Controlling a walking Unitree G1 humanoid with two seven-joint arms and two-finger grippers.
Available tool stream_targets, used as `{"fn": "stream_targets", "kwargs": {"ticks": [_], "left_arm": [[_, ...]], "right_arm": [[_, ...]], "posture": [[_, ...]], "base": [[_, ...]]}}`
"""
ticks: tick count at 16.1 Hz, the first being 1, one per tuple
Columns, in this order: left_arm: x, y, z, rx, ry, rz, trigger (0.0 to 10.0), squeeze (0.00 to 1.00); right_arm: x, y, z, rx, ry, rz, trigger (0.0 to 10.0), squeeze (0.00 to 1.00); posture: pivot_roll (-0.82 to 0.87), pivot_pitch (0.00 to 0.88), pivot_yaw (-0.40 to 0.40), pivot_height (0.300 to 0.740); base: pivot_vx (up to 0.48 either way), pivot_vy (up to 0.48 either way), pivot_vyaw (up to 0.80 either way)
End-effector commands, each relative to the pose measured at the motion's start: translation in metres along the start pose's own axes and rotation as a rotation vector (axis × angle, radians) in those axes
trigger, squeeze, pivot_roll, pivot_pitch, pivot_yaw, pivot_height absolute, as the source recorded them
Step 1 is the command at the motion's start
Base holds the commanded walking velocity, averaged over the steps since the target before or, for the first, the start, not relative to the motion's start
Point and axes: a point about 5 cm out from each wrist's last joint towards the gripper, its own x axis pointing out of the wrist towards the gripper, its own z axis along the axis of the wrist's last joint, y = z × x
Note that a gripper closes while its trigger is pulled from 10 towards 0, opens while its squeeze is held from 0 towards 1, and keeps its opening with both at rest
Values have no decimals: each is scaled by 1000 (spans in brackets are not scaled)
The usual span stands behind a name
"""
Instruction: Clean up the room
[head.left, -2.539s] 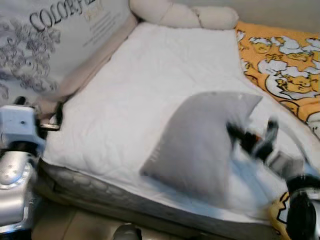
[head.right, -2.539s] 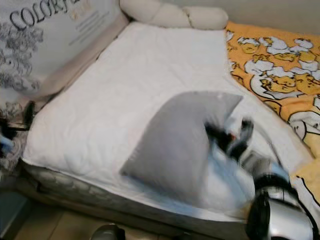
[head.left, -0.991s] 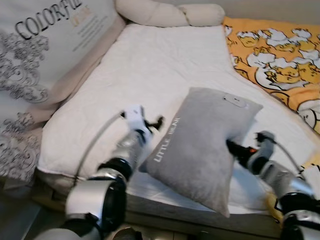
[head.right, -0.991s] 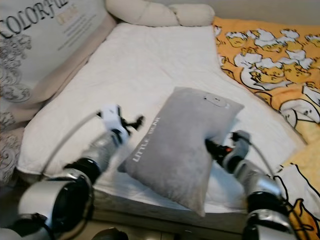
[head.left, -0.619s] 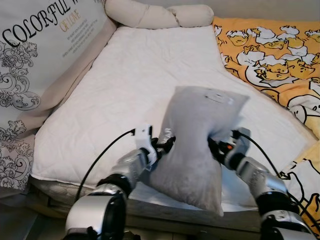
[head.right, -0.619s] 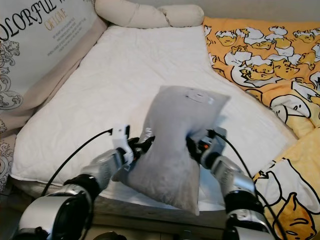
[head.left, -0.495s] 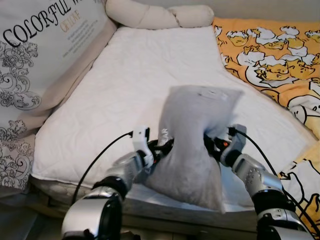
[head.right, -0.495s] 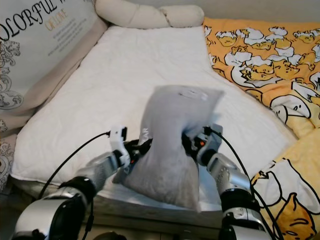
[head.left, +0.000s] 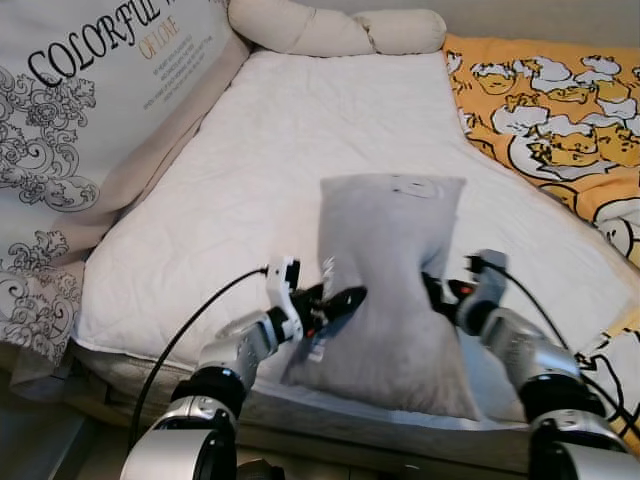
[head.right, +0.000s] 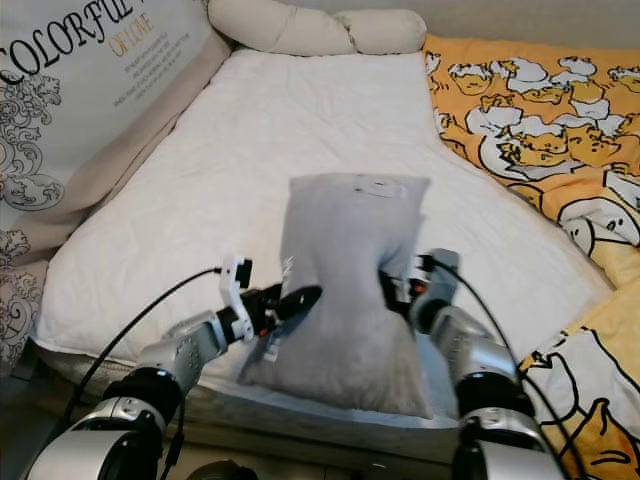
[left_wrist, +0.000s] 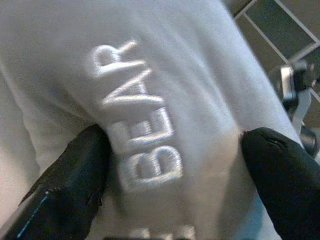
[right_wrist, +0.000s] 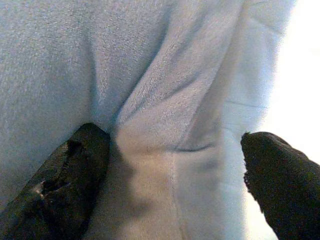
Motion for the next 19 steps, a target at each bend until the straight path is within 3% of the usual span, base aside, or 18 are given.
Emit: {"fn": "stream_targets", "kwargs": {"ticks": [1,2,4,7,10,12,14,16,19], "left_arm": [[0,3,14,11,-55,31,10000,1000],[-5,9,22,-41,-104,51,10000,1000],[-14,17,29,-68,-134,58,10000,1000],[-21,33,39,-126,-219,247,10000,1000],[-14,33,21,-178,-190,357,10000,1000],[-9,29,13,-232,-195,363,10000,1000],[3,17,-6,-332,-166,312,10000,1000],[16,-4,-25,-446,-108,151,10000,1000],[24,-20,-35,-496,-49,3,10000,1000]], "right_arm": [[1,1,-5,28,19,20,10000,1000],[-1,-1,-3,45,14,36,10000,1000],[-6,-7,-2,80,21,66,10000,1000],[-9,-12,2,114,10,97,10000,1000],[-12,-10,6,182,-14,146,10000,1000],[-12,-10,5,215,-23,152,10000,1000],[-11,-5,4,318,-60,185,10000,1000],[-9,7,1,403,-79,252,10000,1000],[-6,20,-8,418,-45,312,10000,1000]], "posture": [[-92,42,51,740],[-96,48,51,740],[-106,52,56,740],[-116,58,60,740],[-154,67,78,740],[-166,67,83,740],[-177,67,89,740],[-178,65,91,740],[-165,61,89,740]], "base": [[0,0,0],[0,0,0],[0,0,0],[0,0,0],[0,0,0],[0,0,0],[0,0,0],[0,0,0],[0,0,0]]}}
